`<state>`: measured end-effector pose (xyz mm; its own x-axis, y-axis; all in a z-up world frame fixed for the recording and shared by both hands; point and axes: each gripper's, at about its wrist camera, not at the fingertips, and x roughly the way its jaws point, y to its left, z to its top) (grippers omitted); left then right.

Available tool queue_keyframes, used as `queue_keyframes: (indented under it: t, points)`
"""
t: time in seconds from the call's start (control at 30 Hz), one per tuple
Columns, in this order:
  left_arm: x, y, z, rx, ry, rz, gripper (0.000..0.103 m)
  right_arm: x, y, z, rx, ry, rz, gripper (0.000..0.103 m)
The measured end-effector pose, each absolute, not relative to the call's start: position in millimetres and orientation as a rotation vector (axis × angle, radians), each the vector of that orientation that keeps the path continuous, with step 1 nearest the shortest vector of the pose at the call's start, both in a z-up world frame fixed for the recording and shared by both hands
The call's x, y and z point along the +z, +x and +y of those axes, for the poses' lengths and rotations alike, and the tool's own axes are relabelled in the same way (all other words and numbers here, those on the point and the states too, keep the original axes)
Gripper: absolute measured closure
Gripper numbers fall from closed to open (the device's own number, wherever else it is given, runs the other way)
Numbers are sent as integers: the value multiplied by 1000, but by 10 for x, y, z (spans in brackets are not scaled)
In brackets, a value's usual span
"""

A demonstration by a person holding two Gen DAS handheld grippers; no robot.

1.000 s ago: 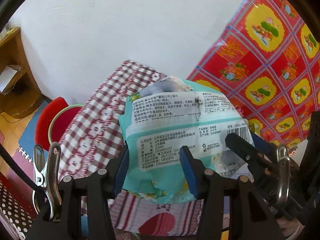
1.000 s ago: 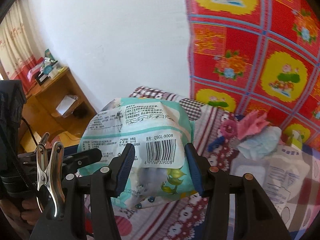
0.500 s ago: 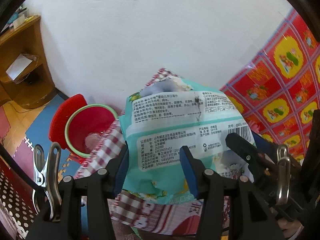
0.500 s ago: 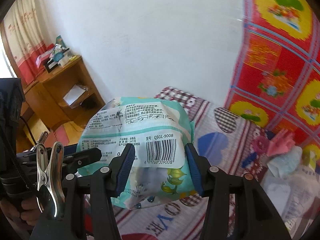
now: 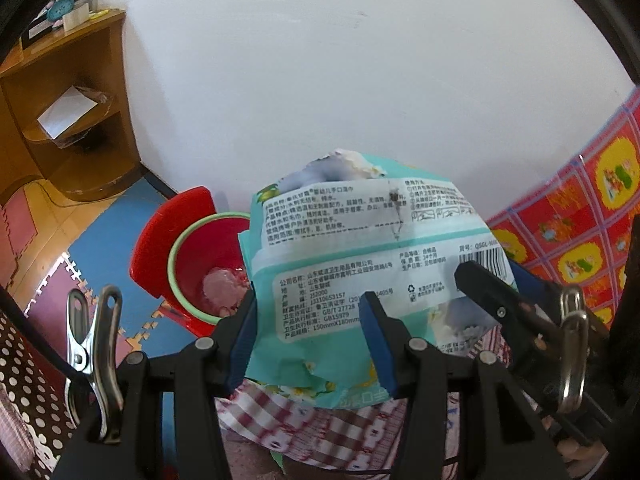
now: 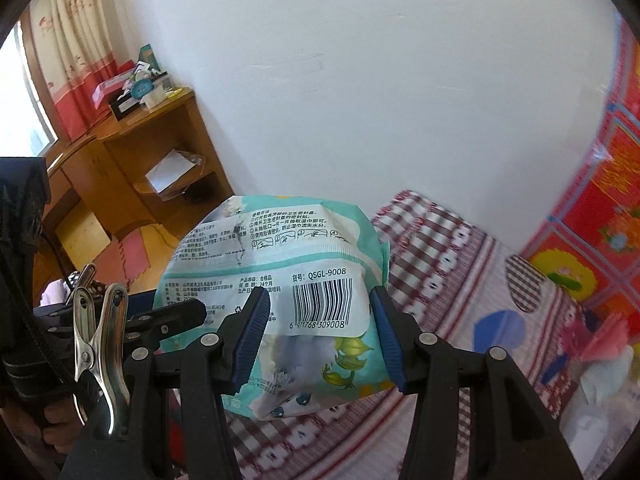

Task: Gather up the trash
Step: 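Carry the teal wipes package with both tools over the red bucket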

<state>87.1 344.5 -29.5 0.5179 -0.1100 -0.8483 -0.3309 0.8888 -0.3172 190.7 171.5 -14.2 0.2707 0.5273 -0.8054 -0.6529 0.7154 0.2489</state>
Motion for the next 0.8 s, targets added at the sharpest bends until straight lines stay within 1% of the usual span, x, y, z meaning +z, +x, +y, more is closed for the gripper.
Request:
queue_keyframes:
  t: [0.43,0.8]
  points:
    - [-563,1145,4046,177,-466,1057,51,-388,2102,2467,838,-190,1055,50]
    - [-974,1360,4399,180,-522,1094,51,-713,2261,2910,850,-252,1101,50]
